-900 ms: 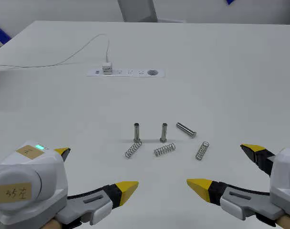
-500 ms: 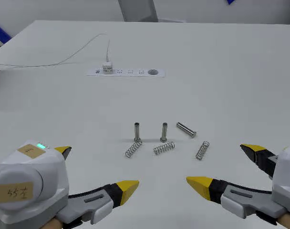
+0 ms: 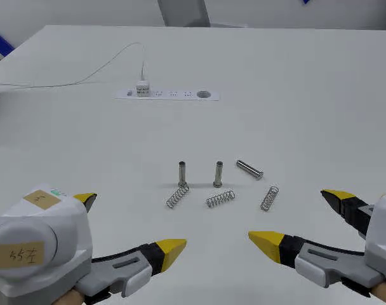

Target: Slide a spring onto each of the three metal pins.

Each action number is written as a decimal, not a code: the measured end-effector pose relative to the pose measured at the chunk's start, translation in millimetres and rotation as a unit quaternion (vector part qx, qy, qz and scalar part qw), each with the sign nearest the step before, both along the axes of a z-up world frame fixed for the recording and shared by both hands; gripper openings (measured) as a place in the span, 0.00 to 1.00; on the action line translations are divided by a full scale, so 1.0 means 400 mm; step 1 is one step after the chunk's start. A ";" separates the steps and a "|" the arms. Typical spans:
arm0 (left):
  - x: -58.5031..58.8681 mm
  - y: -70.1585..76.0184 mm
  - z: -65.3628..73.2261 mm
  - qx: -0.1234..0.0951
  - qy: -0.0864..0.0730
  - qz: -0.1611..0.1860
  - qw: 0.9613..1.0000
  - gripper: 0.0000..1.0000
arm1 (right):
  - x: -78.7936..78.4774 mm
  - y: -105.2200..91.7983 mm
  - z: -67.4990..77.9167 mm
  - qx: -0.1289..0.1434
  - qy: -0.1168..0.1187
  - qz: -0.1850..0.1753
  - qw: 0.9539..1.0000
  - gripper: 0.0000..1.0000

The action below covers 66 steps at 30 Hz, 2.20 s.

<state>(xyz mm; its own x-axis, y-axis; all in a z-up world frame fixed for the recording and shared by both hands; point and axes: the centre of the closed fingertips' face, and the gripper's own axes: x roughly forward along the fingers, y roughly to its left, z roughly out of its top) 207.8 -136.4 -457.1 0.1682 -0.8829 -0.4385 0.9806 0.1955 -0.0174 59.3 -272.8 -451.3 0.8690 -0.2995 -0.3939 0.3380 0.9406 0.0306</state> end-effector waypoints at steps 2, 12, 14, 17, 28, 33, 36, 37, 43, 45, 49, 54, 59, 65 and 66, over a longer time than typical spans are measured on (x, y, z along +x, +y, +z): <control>0.001 0.001 0.000 0.000 0.000 0.000 1.000 0.95 | -0.001 -0.002 0.000 0.005 -0.002 -0.003 1.000 0.85; -0.005 -0.004 0.002 -0.002 0.003 -0.005 1.000 0.95 | -0.002 -0.007 0.003 0.020 -0.001 -0.008 1.000 0.80; -0.008 -0.004 0.002 -0.002 0.007 -0.007 1.000 0.95 | -0.001 -0.012 0.007 0.023 -0.001 -0.010 1.000 0.79; -0.016 -0.002 0.002 -0.003 0.012 -0.011 1.000 0.94 | 0.005 -0.017 0.012 0.030 -0.001 -0.007 1.000 0.77; -0.030 -0.014 0.027 -0.005 0.016 -0.022 1.000 0.94 | 0.043 -0.039 0.016 0.034 0.020 0.015 0.999 0.72; -0.032 -0.019 0.035 -0.007 0.017 -0.025 1.000 0.93 | 0.069 -0.068 0.018 0.021 0.038 0.028 0.999 0.65; -0.030 -0.022 0.036 -0.007 0.017 -0.024 1.000 0.92 | 0.087 -0.085 0.017 0.025 0.043 0.035 0.998 0.63; -0.030 -0.023 0.036 -0.006 0.019 -0.025 0.999 0.92 | 0.093 -0.089 0.017 0.026 0.045 0.037 0.998 0.62; -0.033 -0.028 0.041 -0.005 0.020 -0.027 0.999 0.92 | 0.133 -0.123 0.000 0.032 0.069 0.052 0.996 0.59; -0.032 -0.028 0.040 -0.003 0.019 -0.028 0.999 0.92 | 0.144 -0.130 -0.005 0.035 0.071 0.054 0.995 0.58; -0.033 -0.031 0.038 -0.001 0.018 -0.029 0.999 0.91 | 0.170 -0.144 -0.019 0.037 0.081 0.065 0.994 0.55; -0.035 -0.034 0.036 0.001 0.015 -0.031 0.999 0.90 | 0.206 -0.158 -0.032 0.033 0.089 0.078 0.992 0.49; -0.037 -0.037 0.038 0.000 0.012 -0.034 0.999 0.90 | 0.241 -0.174 -0.051 0.032 0.098 0.086 0.991 0.43; -0.040 -0.038 0.032 0.005 0.014 -0.036 0.999 0.90 | 0.270 -0.194 -0.079 0.021 0.115 0.093 0.989 0.36; -0.040 -0.039 0.031 0.005 0.014 -0.036 0.999 0.89 | 0.276 -0.200 -0.085 0.020 0.116 0.092 0.989 0.35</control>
<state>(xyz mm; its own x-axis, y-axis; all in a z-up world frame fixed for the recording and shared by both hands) 191.7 -151.9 -444.8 0.0923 -0.8875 -0.4514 0.9911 0.1255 -0.0439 169.8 -352.8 -485.3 0.7918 -0.1241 -0.5980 0.1627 0.9866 0.0107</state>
